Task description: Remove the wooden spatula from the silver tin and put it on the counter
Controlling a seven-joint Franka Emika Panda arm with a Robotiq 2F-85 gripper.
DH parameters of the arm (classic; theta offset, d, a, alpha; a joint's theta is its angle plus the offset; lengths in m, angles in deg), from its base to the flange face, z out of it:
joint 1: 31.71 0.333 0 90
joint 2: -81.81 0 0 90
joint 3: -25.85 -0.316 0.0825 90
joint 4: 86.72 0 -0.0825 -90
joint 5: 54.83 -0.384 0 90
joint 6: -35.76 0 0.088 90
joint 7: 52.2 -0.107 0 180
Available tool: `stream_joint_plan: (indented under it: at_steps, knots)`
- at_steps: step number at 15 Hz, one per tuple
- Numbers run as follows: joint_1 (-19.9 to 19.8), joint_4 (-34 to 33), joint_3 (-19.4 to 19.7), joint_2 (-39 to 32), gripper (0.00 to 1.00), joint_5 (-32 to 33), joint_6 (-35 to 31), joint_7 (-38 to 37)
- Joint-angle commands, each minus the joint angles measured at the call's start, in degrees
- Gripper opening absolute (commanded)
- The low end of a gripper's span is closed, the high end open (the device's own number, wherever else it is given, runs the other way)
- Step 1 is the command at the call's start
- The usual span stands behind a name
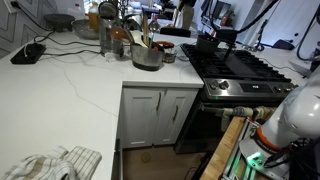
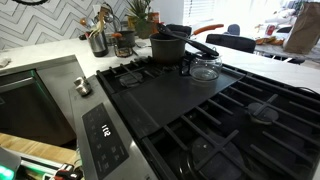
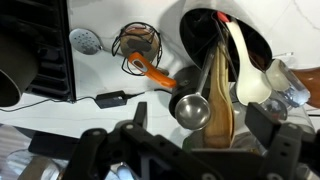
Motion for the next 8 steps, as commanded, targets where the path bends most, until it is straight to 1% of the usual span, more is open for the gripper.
stream_joint_plan:
  at_steps: [1,3,4,8]
  knots:
    - [1.98,-3.84,2.37,-3.69,1.00,1.25,0.59,-4.05]
    - [2.65,-7.80,3.08,-7.32,1.00,2.34,1.13,-6.75]
    - [3.10,-10.02,3.53,-9.13,1.00,2.96,2.41,-8.03]
    - [5.46,-20.14,6.23,-17.79,1.00,4.96,2.83,-12.07]
